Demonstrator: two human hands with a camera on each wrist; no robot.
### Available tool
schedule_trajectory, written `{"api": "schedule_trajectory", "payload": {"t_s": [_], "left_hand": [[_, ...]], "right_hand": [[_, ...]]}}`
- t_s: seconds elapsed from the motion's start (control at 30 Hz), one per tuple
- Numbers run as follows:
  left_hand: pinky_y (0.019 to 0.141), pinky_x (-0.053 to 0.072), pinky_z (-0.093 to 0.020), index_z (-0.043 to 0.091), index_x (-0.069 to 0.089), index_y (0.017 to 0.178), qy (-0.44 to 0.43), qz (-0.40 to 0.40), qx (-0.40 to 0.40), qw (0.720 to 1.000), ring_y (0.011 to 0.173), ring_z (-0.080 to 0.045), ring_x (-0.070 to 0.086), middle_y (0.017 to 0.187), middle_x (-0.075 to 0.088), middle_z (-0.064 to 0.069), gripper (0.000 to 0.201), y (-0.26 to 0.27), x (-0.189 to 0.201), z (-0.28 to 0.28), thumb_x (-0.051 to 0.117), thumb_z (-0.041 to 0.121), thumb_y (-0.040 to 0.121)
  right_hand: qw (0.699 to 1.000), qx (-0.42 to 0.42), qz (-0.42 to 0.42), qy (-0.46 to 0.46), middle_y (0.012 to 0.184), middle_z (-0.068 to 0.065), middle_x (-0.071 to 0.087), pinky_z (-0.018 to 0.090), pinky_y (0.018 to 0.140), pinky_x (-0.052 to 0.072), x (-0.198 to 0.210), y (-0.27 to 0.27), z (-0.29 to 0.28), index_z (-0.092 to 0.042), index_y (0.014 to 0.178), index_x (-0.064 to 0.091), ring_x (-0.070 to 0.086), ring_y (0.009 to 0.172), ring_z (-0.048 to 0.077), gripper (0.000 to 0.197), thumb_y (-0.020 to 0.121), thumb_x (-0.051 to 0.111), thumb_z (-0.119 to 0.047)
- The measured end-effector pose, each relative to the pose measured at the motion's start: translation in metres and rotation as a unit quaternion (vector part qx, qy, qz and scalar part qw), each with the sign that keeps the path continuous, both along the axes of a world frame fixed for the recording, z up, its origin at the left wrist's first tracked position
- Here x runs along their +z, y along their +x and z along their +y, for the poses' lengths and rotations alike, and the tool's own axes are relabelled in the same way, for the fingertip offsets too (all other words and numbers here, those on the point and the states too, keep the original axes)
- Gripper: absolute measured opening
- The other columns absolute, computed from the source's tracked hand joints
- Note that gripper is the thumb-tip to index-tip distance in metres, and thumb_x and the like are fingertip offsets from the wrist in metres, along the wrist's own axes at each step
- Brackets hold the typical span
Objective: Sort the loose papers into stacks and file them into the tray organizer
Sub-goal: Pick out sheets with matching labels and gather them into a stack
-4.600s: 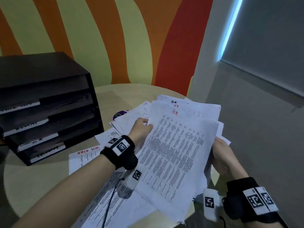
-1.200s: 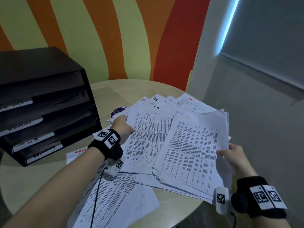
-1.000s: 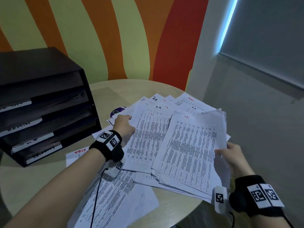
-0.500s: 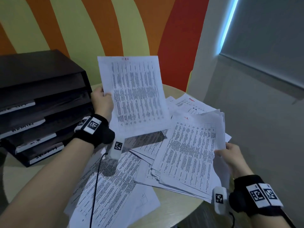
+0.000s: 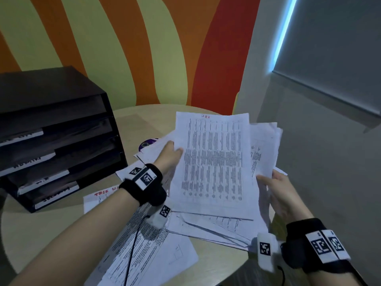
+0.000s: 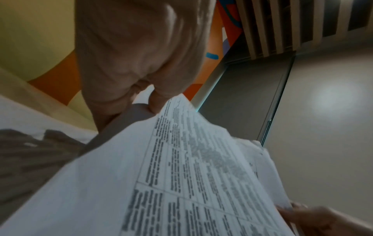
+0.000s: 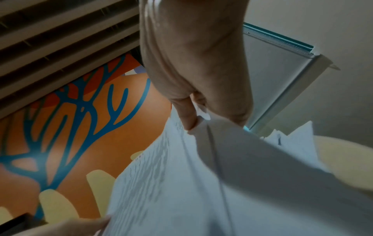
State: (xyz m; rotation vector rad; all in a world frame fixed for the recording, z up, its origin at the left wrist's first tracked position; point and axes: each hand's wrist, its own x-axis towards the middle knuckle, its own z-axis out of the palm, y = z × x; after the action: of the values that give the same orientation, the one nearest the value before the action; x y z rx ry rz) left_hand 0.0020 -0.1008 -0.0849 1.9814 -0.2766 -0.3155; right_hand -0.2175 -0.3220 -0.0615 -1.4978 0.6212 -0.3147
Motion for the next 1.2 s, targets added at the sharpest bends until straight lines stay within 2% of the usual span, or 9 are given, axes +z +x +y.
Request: {"api": "schedule_trajectory", "payload": {"t_s": [0.1, 0.23, 0.33, 0.43, 0.6, 0.77, 0.87, 0.97, 1.2], "left_hand": [[0.097, 0.051, -0.042, 0.008, 0.044, 0.135, -0.023, 0.058, -0.029, 0.998, 0.110, -0.024, 0.062, 0.127, 0.060, -0.010, 0.074, -0.003, -0.010, -0.008, 0.070, 0.045, 0.076], [0.099, 0.047, -0.040, 0.001, 0.050, 0.132, -0.015, 0.014, -0.039, 0.999, 0.115, -0.025, 0.059, 0.127, 0.060, -0.011, 0.054, -0.016, -0.002, -0.018, 0.067, 0.027, 0.087], [0.102, 0.045, -0.039, 0.008, 0.051, 0.131, -0.080, -0.047, -0.038, 0.995, 0.118, -0.020, 0.056, 0.131, 0.059, -0.006, 0.044, -0.033, 0.019, -0.017, 0.058, 0.025, 0.091], [0.096, 0.047, -0.032, 0.011, 0.046, 0.131, -0.110, -0.156, -0.036, 0.981, 0.113, -0.016, 0.056, 0.125, 0.058, -0.003, 0.030, -0.052, 0.054, -0.017, 0.044, 0.017, 0.102], [0.047, 0.036, -0.005, -0.003, 0.044, 0.096, -0.131, -0.231, 0.031, 0.964, 0.054, -0.012, 0.049, 0.092, 0.048, -0.029, 0.012, -0.054, 0.088, -0.016, 0.043, 0.008, 0.101], [0.100, 0.046, -0.037, 0.014, 0.039, 0.137, -0.090, -0.105, -0.098, 0.986, 0.116, -0.020, 0.055, 0.130, 0.056, -0.005, 0.034, -0.044, 0.053, -0.008, 0.040, 0.016, 0.103], [0.098, 0.044, -0.037, 0.012, 0.047, 0.128, -0.029, -0.065, -0.137, 0.988, 0.114, -0.020, 0.054, 0.127, 0.057, -0.006, 0.029, -0.036, 0.029, -0.002, 0.046, 0.027, 0.102], [0.100, 0.045, -0.037, 0.011, 0.044, 0.134, 0.018, -0.038, -0.059, 0.997, 0.118, -0.024, 0.053, 0.127, 0.053, -0.009, 0.045, -0.018, 0.019, 0.010, 0.056, 0.034, 0.097], [0.102, 0.043, -0.041, -0.004, 0.020, 0.147, 0.248, -0.026, -0.014, 0.968, 0.131, -0.035, 0.042, 0.146, 0.039, -0.021, 0.100, 0.015, -0.006, 0.031, 0.075, 0.045, 0.081]], "right_hand": [[0.999, 0.017, -0.032, 0.011, 0.101, 0.009, 0.075, 0.038, 0.079, 0.054, 0.007, 0.004, 0.010, -0.011, 0.104, 0.070, 0.073, 0.087, 0.023, 0.021, 0.099, 0.049, -0.014], [0.997, 0.017, -0.071, 0.020, 0.133, -0.010, 0.059, 0.037, 0.108, 0.039, 0.015, 0.008, 0.021, -0.024, 0.132, 0.058, 0.055, 0.124, 0.012, 0.045, 0.101, 0.037, -0.050], [0.986, 0.031, -0.086, -0.137, 0.125, -0.007, 0.063, 0.037, 0.101, 0.047, 0.020, 0.012, 0.028, -0.017, 0.135, 0.052, 0.060, 0.116, 0.013, 0.035, 0.100, 0.051, -0.020], [0.969, -0.021, -0.141, -0.200, 0.106, -0.010, 0.064, 0.016, 0.074, 0.050, 0.040, 0.017, 0.034, -0.015, 0.125, 0.052, 0.063, 0.094, 0.006, 0.032, 0.097, 0.046, 0.000], [0.925, -0.056, -0.286, -0.243, 0.108, -0.006, 0.064, 0.011, 0.081, 0.048, 0.074, 0.020, 0.046, -0.028, 0.110, 0.054, 0.061, 0.097, 0.002, 0.034, 0.095, 0.050, 0.002], [0.980, -0.029, -0.109, -0.164, 0.092, 0.003, 0.068, 0.033, 0.083, 0.052, 0.037, 0.033, 0.041, -0.010, 0.098, 0.063, 0.065, 0.088, 0.019, 0.010, 0.093, 0.057, -0.003], [0.988, -0.080, -0.046, -0.121, 0.086, 0.030, 0.060, 0.033, 0.067, 0.043, 0.020, 0.034, 0.023, 0.010, 0.093, 0.057, 0.060, 0.080, 0.030, 0.012, 0.092, 0.057, -0.002], [0.982, -0.146, -0.034, -0.111, 0.088, 0.016, 0.067, 0.033, 0.068, 0.048, 0.018, 0.024, -0.001, -0.007, 0.086, 0.061, 0.061, 0.077, 0.025, 0.006, 0.088, 0.062, -0.002], [0.980, -0.168, 0.087, -0.060, 0.100, 0.020, 0.063, 0.036, 0.072, 0.044, -0.002, -0.013, -0.044, -0.002, 0.084, 0.059, 0.059, 0.079, 0.029, 0.008, 0.089, 0.062, 0.003]]}}
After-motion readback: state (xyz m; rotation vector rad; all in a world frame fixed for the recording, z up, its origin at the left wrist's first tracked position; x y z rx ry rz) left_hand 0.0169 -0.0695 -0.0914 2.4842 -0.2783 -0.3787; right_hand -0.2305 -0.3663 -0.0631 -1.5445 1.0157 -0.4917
